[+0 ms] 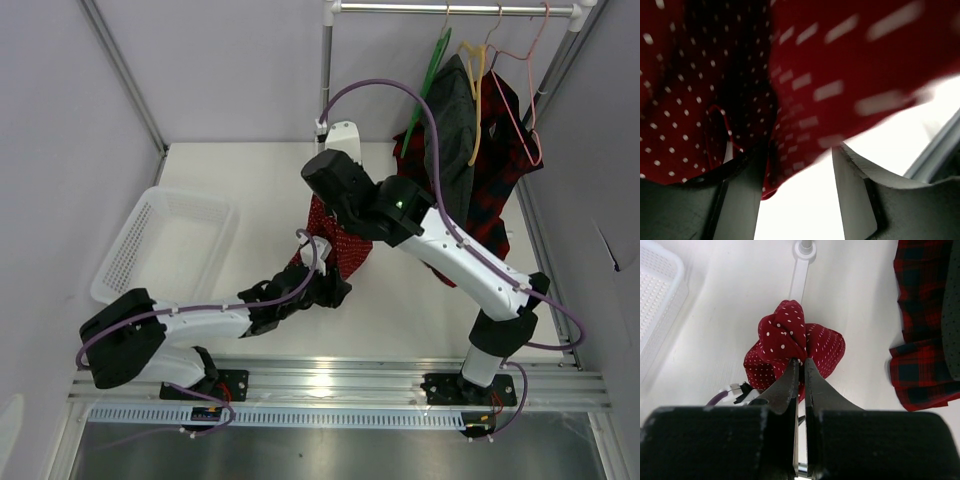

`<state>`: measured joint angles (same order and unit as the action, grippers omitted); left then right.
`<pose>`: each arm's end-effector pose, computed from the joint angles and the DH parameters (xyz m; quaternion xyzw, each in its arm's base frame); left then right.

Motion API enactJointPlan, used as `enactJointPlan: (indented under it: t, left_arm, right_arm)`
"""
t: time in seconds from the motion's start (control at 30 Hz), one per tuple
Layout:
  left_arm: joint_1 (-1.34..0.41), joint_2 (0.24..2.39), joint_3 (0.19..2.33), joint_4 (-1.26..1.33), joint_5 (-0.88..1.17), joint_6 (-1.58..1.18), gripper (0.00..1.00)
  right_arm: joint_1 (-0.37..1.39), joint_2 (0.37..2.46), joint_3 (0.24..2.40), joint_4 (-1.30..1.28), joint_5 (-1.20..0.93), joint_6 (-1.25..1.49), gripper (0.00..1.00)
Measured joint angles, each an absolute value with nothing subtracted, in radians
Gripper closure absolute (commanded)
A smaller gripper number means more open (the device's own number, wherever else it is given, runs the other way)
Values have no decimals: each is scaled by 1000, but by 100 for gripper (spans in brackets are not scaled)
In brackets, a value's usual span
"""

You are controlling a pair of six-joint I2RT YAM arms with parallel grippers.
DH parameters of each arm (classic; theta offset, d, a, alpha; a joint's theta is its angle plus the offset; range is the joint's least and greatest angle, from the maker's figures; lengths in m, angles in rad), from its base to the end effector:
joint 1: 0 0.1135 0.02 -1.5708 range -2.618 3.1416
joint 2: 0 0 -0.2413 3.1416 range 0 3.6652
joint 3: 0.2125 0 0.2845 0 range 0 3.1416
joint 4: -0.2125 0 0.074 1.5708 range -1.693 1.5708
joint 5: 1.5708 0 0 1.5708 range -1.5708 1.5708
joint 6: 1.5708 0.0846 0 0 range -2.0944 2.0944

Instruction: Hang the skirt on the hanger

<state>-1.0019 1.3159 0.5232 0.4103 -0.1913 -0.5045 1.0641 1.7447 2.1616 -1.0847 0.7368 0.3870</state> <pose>0.1982 -0.2802 0.1324 0.1512 0.8126 -0.3234 0.4607 0.2434 0.3213 0.4340 -0.1306 0.8440 0.0277 0.5195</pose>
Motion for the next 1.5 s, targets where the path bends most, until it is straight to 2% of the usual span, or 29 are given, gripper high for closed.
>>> enactJointPlan:
  t: [0.03,0.13,0.17,0.23,0.27,0.47,0.6,0.73,0.83,0.97,1.07,1.17,1.33,1.5]
  left_arm:
    - [-1002,1324,523,411,-196,-503,42]
    - [-1006,1347,520,411,-209,-501,53]
    - [-1008,1351,520,408,-214,-499,67]
    - [-1011,1353,520,398,-233,-500,83]
    - [-1013,1349,522,384,-245,-498,99]
    - [-1002,1271,657,107,-333,-468,100]
    - [-896,1206,893,-144,-327,-432,100]
    - [-693,1216,1213,-343,-300,-377,100]
    - [-570,1325,1547,-503,-289,-323,100]
    - [-522,1571,2051,-671,-247,-262,100]
    - [-522,1665,2210,-771,-230,-239,100]
    - [-520,1619,2056,-783,-217,-236,100]
    - [-519,1370,1429,-708,-151,-288,100]
    - [-529,1145,971,-638,-47,-381,100]
  right_arm:
    - [1061,1747,2175,-1092,738,385,100]
    - [1049,1752,2219,-1103,741,379,100]
    - [1044,1752,2228,-1104,741,376,100]
    - [1029,1752,2247,-1110,741,369,100]
    - [1019,1752,2255,-1111,741,364,100]
    - [907,1754,2265,-1117,707,337,100]
    - [798,1758,2273,-1116,668,309,100]
    - [702,1758,2275,-1107,630,285,100]
    - [646,1759,2290,-1101,596,272,100]
    - [601,1758,2315,-1063,535,268,100]
    - [587,1739,2283,-1040,520,268,100]
    - [584,1651,2093,-986,498,277,100]
    - [591,1466,1678,-902,438,331,100]
    - [652,1303,1368,-837,364,429,100]
